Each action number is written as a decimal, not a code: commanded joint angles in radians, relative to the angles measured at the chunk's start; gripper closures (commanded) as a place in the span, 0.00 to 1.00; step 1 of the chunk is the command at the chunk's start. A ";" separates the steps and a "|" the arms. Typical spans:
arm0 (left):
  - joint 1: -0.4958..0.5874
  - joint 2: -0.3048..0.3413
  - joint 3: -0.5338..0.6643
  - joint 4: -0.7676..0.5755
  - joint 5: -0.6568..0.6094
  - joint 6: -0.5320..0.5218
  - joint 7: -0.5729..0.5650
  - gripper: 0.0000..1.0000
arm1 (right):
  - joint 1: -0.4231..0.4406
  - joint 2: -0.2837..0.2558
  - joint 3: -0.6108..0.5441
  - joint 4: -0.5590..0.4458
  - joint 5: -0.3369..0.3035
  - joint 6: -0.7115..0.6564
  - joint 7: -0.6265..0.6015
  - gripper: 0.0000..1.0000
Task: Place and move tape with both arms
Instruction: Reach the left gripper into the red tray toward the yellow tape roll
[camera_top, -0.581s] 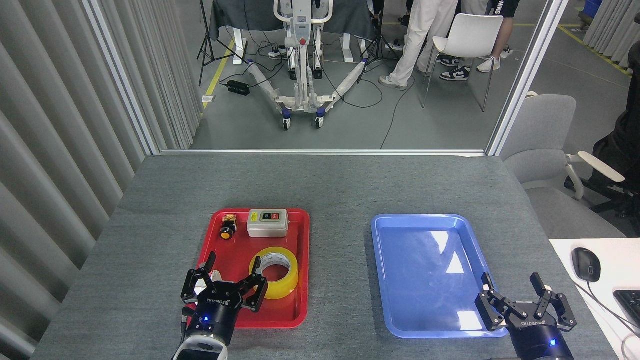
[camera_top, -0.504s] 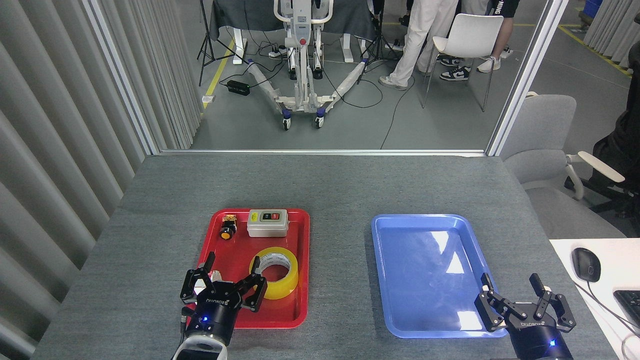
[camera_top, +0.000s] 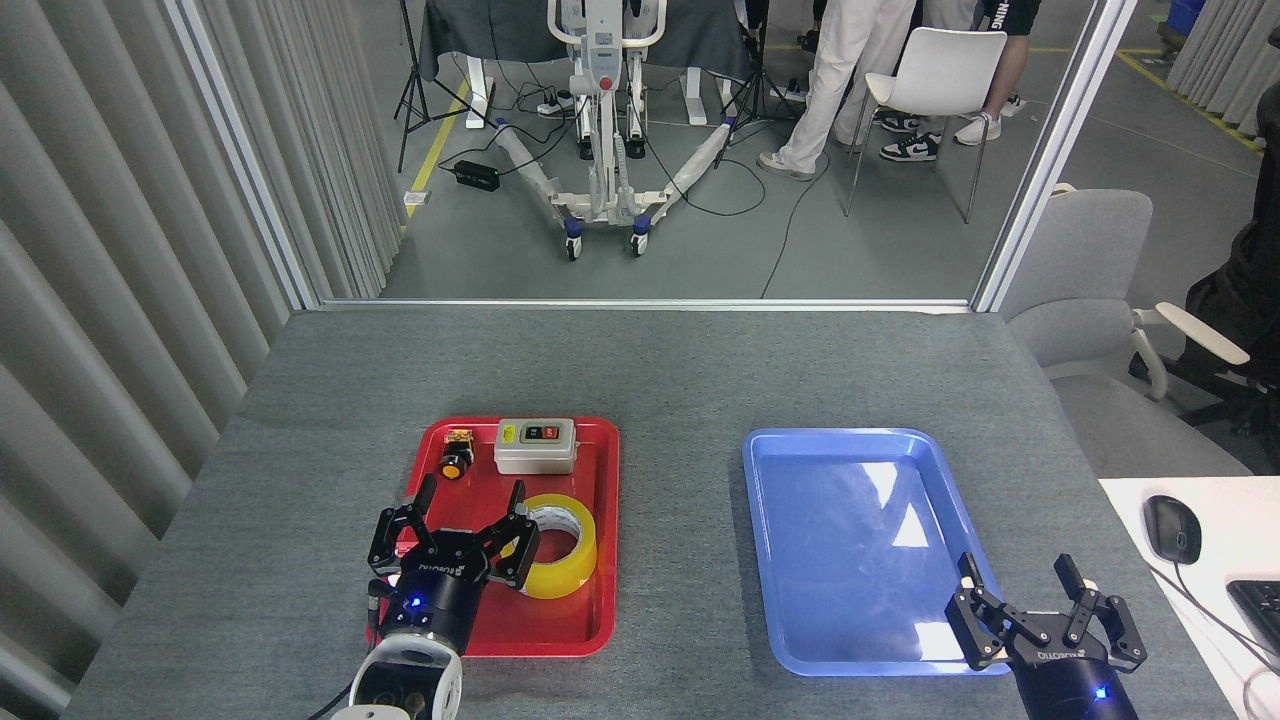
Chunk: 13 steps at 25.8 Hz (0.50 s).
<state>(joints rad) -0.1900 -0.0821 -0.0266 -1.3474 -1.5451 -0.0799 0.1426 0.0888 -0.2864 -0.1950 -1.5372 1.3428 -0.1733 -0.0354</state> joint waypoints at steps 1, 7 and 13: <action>-0.077 -0.004 -0.003 0.088 0.006 0.000 -0.109 0.00 | -0.004 0.024 -0.003 0.002 0.001 0.000 -0.005 0.00; -0.200 0.008 -0.003 0.116 0.011 0.000 -0.532 0.00 | -0.001 0.030 -0.001 0.002 0.003 0.001 -0.005 0.00; -0.287 0.039 -0.009 0.123 0.014 -0.003 -0.931 0.00 | -0.001 0.030 -0.003 0.002 0.001 0.003 -0.005 0.00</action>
<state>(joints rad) -0.4344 -0.0553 -0.0320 -1.2286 -1.5329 -0.0812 -0.6079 0.0871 -0.2564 -0.1974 -1.5355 1.3450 -0.1701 -0.0395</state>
